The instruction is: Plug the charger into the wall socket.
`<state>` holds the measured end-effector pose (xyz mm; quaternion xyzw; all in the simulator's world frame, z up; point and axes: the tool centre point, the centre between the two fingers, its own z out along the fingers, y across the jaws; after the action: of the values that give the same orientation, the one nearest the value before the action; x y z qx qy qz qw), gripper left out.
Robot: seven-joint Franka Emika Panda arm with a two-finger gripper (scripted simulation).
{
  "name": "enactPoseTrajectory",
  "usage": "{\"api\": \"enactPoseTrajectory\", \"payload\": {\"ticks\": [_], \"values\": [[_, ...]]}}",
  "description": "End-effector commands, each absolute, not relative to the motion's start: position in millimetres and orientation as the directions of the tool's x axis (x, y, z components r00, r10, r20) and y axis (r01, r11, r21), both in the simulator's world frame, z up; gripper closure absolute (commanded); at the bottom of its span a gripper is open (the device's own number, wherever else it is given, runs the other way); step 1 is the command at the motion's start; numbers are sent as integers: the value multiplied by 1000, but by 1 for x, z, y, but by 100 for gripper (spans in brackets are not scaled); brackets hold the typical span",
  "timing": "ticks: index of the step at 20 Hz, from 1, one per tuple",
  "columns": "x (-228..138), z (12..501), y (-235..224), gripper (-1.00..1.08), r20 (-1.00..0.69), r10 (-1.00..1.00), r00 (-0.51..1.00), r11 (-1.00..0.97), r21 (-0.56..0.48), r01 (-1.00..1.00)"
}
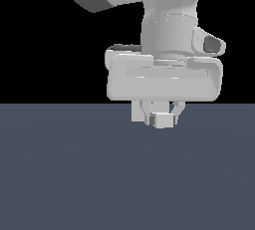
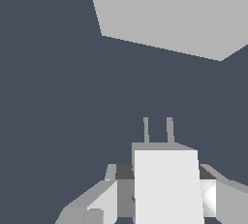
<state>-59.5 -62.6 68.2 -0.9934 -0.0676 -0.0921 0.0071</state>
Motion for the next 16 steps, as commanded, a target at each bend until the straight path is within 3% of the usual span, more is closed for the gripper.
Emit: {"api": "enactPoseTrajectory", "payload": {"ticks": [1, 16], "values": [[-55, 75, -60, 108, 184, 84, 979, -996, -2, 86], [-36, 99, -52, 108, 181, -91, 979, -996, 0, -92]]}}
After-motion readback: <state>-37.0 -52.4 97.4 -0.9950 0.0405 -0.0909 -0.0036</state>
